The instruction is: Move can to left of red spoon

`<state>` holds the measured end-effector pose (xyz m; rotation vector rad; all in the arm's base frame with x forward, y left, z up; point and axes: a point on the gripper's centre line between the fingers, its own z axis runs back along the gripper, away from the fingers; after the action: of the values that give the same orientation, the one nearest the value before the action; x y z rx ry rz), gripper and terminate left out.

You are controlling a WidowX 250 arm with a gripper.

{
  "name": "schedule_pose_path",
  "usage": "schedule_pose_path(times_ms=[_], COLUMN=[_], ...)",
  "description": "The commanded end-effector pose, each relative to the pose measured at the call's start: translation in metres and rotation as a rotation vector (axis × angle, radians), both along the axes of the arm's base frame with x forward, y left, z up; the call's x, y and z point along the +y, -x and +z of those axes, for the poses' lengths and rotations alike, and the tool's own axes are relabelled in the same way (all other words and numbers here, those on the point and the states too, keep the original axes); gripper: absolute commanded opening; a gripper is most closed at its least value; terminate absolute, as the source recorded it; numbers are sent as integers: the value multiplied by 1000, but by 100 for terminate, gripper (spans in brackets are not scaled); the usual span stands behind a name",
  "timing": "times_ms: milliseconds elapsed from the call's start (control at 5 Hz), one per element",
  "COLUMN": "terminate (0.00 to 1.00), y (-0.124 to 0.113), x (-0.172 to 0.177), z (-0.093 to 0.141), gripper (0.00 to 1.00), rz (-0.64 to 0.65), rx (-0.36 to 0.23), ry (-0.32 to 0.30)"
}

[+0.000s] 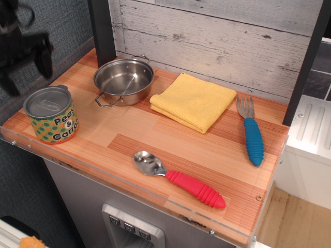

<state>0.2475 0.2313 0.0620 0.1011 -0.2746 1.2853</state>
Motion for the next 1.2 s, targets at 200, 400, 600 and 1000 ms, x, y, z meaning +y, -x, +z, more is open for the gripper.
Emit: schedule_pose_path(times_ms=[200,400,600,1000], terminate=[0,0,0,0], y=[9,12,14,9], x=[-13,-23,-36,-65], z=[7,4,5,7], gripper=[100,100,100,100], rz=[112,133,152,154], rx=[-21,-12,-23,-12], ry=[52,70,92,78])
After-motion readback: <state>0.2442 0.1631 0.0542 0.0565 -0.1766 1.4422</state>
